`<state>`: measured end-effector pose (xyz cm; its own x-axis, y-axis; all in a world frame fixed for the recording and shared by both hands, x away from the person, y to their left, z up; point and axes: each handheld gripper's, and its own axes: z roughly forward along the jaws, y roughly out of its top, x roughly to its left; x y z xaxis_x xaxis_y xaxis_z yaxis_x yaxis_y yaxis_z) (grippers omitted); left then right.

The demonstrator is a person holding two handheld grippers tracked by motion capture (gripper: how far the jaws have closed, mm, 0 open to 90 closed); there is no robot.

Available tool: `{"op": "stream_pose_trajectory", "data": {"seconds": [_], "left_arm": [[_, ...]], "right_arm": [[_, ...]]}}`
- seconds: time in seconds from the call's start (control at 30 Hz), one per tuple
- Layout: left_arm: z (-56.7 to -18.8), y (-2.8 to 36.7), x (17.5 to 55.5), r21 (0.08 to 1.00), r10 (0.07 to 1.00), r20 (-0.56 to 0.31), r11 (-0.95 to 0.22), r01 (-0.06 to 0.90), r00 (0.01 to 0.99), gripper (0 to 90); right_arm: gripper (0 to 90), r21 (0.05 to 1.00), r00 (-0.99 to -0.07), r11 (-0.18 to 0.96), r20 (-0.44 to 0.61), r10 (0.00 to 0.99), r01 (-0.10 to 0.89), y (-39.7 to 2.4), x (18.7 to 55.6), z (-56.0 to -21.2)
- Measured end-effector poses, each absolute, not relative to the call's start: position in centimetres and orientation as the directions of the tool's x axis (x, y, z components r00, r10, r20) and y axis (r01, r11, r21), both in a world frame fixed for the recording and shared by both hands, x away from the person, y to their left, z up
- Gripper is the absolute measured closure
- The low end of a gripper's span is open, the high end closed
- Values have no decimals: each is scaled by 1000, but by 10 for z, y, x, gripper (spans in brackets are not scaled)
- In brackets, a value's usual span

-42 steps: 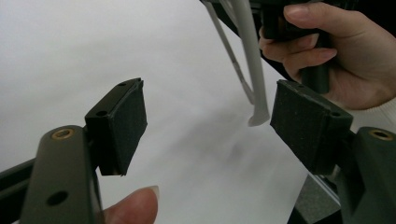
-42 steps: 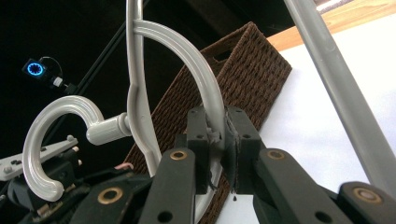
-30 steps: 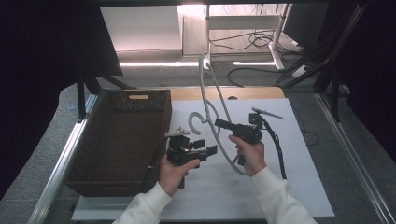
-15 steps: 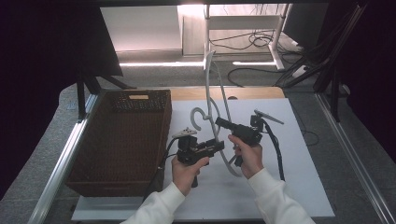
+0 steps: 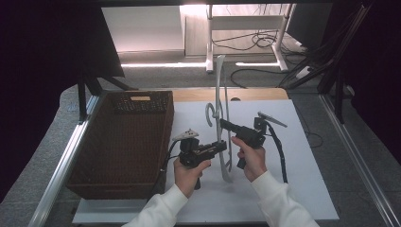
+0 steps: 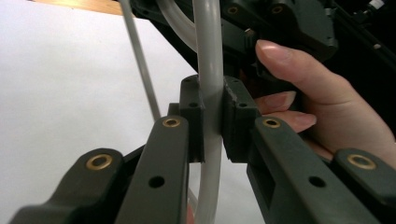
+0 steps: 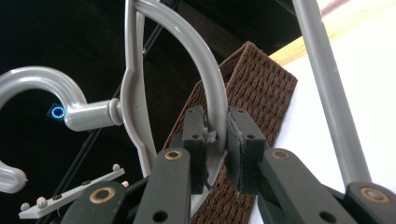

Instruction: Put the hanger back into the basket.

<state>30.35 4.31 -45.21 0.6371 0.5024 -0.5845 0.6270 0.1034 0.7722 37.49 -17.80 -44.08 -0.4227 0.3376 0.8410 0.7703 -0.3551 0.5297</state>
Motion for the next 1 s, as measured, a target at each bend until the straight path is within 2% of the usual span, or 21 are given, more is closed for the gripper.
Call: {"op": "stream_pose_trajectory", "data": {"seconds": [0.23,0.4,0.5,0.57,0.63,0.7,0.8,0.97,1.0], "left_arm": [[-449,51,306,754,452,-620,119,646,641,821],[-445,58,309,743,434,-640,142,653,634,822],[-442,64,311,736,426,-654,166,657,625,822],[-441,69,312,735,424,-657,174,656,623,822],[-438,74,313,733,421,-660,177,657,622,822],[-435,79,312,729,420,-664,180,660,619,822],[-432,86,311,725,417,-667,172,667,618,822],[-428,99,308,708,398,-683,157,688,612,822],[-427,102,307,710,398,-681,152,688,615,822]], "right_arm": [[712,529,-428,-354,842,327,771,-178,376,-441],[591,533,-432,-354,840,329,768,-180,376,-438],[562,558,-436,-353,821,370,751,-184,374,-435],[526,623,-473,-335,769,430,707,-193,368,-428],[514,642,-485,-323,751,449,695,-196,367,-426],[479,680,-504,-279,706,497,678,-209,361,-420],[458,700,-522,-236,677,518,674,-217,358,-420],[420,765,-574,-66,534,620,640,-233,353,-423],[420,765,-574,-66,534,620,640,-233,353,-423]]}}
